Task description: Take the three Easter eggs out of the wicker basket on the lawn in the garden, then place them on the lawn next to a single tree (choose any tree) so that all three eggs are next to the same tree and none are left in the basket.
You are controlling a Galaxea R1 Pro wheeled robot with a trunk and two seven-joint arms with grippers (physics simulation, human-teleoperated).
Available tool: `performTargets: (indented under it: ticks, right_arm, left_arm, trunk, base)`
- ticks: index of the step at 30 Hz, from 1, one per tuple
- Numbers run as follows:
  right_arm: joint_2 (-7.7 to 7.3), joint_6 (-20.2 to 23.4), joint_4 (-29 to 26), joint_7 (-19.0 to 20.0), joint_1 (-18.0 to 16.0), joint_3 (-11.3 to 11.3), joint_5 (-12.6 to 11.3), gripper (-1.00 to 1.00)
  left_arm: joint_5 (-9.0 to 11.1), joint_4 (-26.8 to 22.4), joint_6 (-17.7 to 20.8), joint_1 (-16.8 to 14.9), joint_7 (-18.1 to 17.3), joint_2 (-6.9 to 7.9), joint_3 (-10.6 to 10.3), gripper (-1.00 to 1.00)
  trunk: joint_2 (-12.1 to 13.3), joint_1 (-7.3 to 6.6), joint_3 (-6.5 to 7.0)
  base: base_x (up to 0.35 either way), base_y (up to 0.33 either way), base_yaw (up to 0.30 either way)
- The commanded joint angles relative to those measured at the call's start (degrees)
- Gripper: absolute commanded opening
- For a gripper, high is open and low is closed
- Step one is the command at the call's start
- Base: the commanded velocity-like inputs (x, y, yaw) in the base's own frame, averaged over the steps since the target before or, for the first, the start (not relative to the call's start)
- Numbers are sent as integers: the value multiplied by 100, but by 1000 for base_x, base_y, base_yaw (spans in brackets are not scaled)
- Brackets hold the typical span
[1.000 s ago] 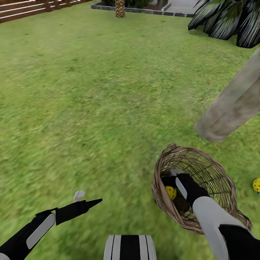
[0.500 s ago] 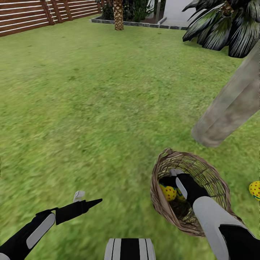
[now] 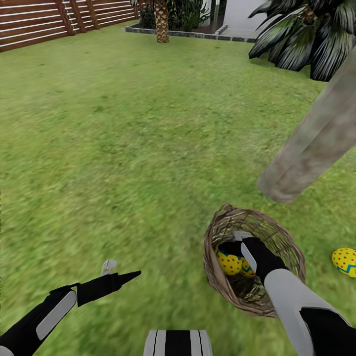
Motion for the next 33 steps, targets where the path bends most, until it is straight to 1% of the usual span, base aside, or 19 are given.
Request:
performTargets:
  ticks: [1, 5, 14, 16, 19, 21, 22, 25, 31, 32, 33]
  right_arm:
    - [-1, 0, 0, 0, 0, -1, 0, -100]
    - [5, 0, 0, 8, 0, 0, 0, -100]
    - [25, 5, -42, 9, 0, 5, 0, -100]
    - [32, 14, -59, 11, 0, 50, -3, -100]
    - [31, 9, -64, 18, 0, 180, -8, -100]
    - [31, 9, -69, 18, 0, 193, -8, -100]
    - [30, 9, -70, 18, 0, 194, -8, -100]
    - [26, 9, -77, 18, 0, 195, -8, -100]
    - [25, 24, -94, 26, 0, 178, -8, -100]
    - [25, 29, -148, 27, -5, 177, -8, -100]
    - [25, 90, -342, 27, -4, 179, -8, -100]
  left_arm:
    - [-3, 0, -1, 0, -1, -5, 0, 100]
    - [-6, 0, 2, 0, 7, -9, -8, 100]
    - [-6, 0, 5, 0, 8, -4, -1, 100]
    - [-6, 0, 6, 0, 6, -8, -4, 100]
    - [-6, -1, 7, 0, 7, -9, -9, 100]
    - [-3, 0, 1, 0, 7, -9, -1, 100]
    - [-1, 0, 1, 0, 10, -12, -7, 100]
    - [-5, 0, 0, 0, 19, -83, -5, 100]
    - [-1, 0, 0, 0, 8, -96, -2, 100]
    - [2, 3, -1, 0, 7, -96, -1, 100]
    - [3, 7, -1, 0, 7, -96, -2, 100]
  trunk:
    - [42, -22, 18]
    - [202, -110, 102]
    - [563, -308, 278]
    - [643, -352, 314]
    - [764, -418, 368]
    - [844, -462, 404]
    - [884, -484, 422]
    - [1004, -550, 476]
    - [1245, -681, 584]
    - [1285, -703, 608]
    - [1285, -703, 617]
  base:
    - [-12, -2, 0]
    - [-93, -67, -94]
    - [-4, -3, -44]
    - [-18, 0, -1]
    - [-132, -44, 0]
    - [-11, -4, 0]
    - [-108, -78, 0]
    - [-105, -81, 0]
    - [-86, -65, 0]
    - [-7, -6, -59]
    - [-2, -1, -81]
